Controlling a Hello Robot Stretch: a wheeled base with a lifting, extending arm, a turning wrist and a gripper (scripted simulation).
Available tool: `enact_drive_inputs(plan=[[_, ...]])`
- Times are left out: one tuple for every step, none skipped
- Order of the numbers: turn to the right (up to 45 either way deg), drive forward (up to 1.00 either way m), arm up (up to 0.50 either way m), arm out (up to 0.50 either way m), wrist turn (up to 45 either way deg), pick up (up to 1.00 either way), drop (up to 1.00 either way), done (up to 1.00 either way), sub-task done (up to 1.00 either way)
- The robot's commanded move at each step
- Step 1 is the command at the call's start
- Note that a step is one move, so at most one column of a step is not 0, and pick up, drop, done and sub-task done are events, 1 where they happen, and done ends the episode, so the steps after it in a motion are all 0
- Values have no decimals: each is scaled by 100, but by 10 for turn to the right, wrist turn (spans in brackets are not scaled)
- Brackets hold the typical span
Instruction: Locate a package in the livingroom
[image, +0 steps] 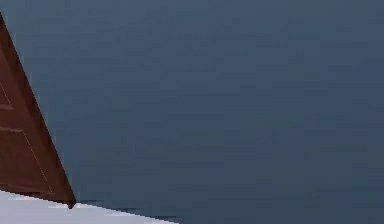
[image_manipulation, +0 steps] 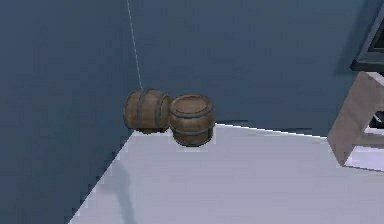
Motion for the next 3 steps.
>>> enact_drive_inputs(plan=[[-300, 0, 0, 0, 0, 0, 0, 0, 0], [0, 30, 0, 0, 0, 0, 0, 0, 0], [-450, 0, 0, 0, 0, 0, 0, 0, 0]])
